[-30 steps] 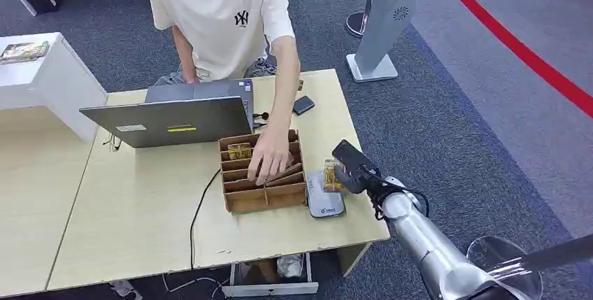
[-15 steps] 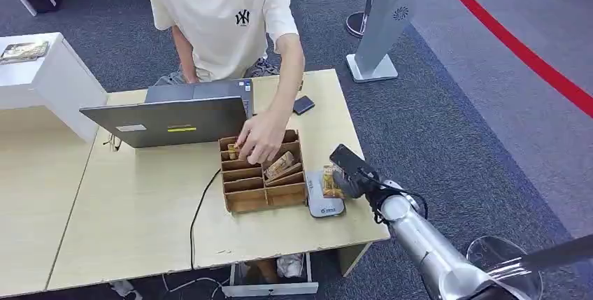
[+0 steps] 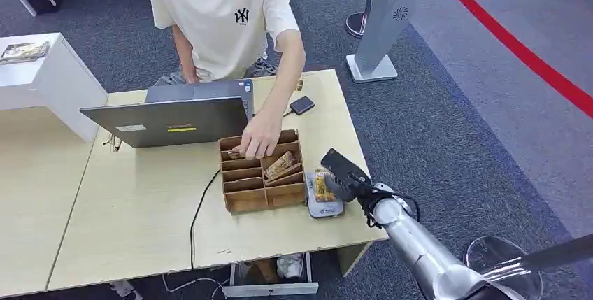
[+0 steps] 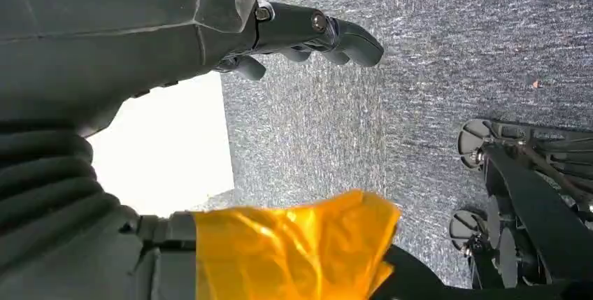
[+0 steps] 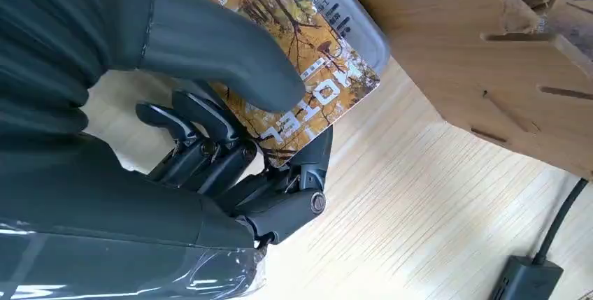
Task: Pass the card to the sensor for recognition and then transmit it.
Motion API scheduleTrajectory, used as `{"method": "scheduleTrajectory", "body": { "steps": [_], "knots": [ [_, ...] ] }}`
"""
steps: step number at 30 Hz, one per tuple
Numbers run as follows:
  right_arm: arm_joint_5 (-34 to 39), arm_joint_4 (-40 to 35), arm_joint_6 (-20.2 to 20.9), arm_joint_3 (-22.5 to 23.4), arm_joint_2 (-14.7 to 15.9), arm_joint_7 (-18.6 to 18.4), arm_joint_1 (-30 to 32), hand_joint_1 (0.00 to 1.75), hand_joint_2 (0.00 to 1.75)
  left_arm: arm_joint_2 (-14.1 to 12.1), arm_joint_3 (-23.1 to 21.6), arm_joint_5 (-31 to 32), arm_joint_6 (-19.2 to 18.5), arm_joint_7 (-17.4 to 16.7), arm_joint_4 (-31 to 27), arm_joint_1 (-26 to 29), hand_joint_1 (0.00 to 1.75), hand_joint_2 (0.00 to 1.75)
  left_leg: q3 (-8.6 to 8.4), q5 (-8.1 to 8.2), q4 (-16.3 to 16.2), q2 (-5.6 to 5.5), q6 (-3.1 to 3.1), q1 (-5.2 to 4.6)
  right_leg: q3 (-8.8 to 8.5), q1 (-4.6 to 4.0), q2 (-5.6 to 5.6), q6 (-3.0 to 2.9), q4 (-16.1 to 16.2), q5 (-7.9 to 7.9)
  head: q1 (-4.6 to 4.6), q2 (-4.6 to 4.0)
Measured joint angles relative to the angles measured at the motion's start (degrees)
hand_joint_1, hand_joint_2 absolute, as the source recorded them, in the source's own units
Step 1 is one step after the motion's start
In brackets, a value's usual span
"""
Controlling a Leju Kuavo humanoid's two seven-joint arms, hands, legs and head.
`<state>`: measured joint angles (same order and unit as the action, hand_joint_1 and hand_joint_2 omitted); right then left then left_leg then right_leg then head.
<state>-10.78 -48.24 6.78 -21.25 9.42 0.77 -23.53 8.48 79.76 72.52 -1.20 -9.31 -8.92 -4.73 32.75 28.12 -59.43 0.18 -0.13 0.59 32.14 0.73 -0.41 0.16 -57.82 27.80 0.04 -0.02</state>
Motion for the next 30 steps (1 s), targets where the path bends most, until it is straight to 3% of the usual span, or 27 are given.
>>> {"method": "scheduleTrajectory", "body": {
  "steps": [30],
  "knots": [
    [0.02,0.00,-0.11,-0.31,-0.35,-0.11,-0.04,1.75,1.75,0.04,0.00,-0.31,-0.28,0.00,0.00,0.04,0.00,1.75,-0.02,-0.01,0.00,0.00,-0.01,0.00,-0.01,0.00,0.00,0.00,0.00,-0.03,-0.02,0.00]
  ]
}}
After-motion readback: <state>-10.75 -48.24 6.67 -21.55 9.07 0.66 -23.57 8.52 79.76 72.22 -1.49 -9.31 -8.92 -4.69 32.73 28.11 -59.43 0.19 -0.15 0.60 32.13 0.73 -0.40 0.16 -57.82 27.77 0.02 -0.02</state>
